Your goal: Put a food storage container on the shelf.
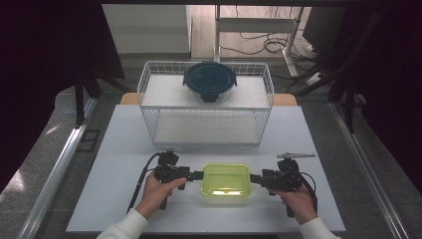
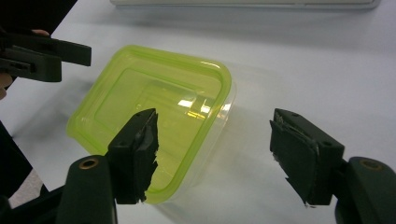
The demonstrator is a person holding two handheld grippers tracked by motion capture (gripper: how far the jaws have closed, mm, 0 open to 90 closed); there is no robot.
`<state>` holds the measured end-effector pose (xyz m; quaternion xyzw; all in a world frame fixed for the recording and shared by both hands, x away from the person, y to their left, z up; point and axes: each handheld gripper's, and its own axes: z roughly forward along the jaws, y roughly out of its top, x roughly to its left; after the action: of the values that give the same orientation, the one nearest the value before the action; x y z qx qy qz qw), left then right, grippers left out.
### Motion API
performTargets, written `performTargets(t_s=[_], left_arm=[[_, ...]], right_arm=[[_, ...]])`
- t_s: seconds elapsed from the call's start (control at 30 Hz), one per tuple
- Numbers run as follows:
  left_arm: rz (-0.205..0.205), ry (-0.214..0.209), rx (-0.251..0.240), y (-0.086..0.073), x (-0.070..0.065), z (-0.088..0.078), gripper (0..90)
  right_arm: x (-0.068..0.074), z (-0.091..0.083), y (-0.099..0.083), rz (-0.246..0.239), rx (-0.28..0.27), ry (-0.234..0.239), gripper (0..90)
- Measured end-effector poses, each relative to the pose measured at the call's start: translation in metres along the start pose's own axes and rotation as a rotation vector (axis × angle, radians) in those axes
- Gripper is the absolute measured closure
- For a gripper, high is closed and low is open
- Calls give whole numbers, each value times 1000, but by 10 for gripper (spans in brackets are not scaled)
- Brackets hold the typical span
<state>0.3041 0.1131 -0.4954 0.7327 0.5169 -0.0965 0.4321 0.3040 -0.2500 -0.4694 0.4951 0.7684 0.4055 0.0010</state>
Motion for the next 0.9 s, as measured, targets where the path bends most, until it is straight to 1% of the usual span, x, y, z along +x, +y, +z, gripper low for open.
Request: performTargets(t_s=[0.1, 0.13, 0.17, 0.2, 0.23, 0.27, 0.3, 0.33, 0.4, 0.47, 0.53, 0.57, 0.6, 0.63, 0.67, 0.7, 0.73, 0.77, 0.8, 0.83, 0.87, 0.9], left_arm=[[-4, -11, 12, 0, 1, 5, 266], [-11, -16, 9, 0, 1, 6, 275], [-5, -23, 19, 0, 3, 7, 282], [-14, -30, 18, 0, 3, 9, 289], [-14, -34, 24, 0, 4, 10, 294], [-35, -41, 18, 0, 3, 12, 302], [-39, -46, 14, -1, 3, 13, 313], [-25, -50, 28, -1, 4, 13, 320], [-26, -57, 27, -1, 4, 14, 335], [-33, -59, 34, -2, 4, 16, 354], [-56, -70, 36, -3, 4, 19, 372], [-61, -76, 39, -4, 5, 20, 377], [-76, -78, 34, -4, 4, 21, 379], [-74, -80, 44, -5, 5, 22, 385], [-84, -90, 42, -5, 6, 23, 393], [-98, -99, 42, -6, 6, 23, 406], [-94, -108, 47, -6, 6, 24, 429], [-102, -112, 54, -7, 6, 25, 448], [-103, -123, 64, -7, 7, 26, 476], [-114, -141, 78, -8, 7, 27, 508], [-119, -148, 85, -8, 6, 29, 549], [-119, -137, 90, -9, 5, 30, 575]], right_arm=[[-1, 6, 1, 20, 9, 18, 346], [-1, 8, 1, 27, 17, 23, 355], [-2, 10, 1, 28, 22, 25, 359], [-2, 12, 0, 34, 28, 34, 366], [-2, 14, 0, 46, 34, 48, 376], [-3, 16, -1, 59, 37, 62, 385], [-4, 18, -1, 69, 45, 67, 394], [-4, 19, -2, 71, 48, 66, 403], [-5, 21, -3, 95, 59, 73, 422], [-6, 23, -3, 102, 66, 84, 436], [-6, 24, -4, 108, 70, 88, 451], [-6, 25, -5, 111, 71, 90, 457], [-6, 26, -5, 113, 73, 94, 461], [-6, 27, -5, 118, 77, 99, 466], [-7, 28, -6, 126, 79, 104, 472], [-7, 29, -6, 132, 82, 109, 484], [-7, 29, -7, 138, 83, 115, 498], [-8, 30, -7, 145, 86, 126, 516], [-8, 30, -8, 153, 89, 138, 540], [-9, 31, -8, 161, 92, 149, 561], [-9, 31, -8, 177, 94, 158, 585], [-9, 31, -9, 185, 100, 162, 617]])
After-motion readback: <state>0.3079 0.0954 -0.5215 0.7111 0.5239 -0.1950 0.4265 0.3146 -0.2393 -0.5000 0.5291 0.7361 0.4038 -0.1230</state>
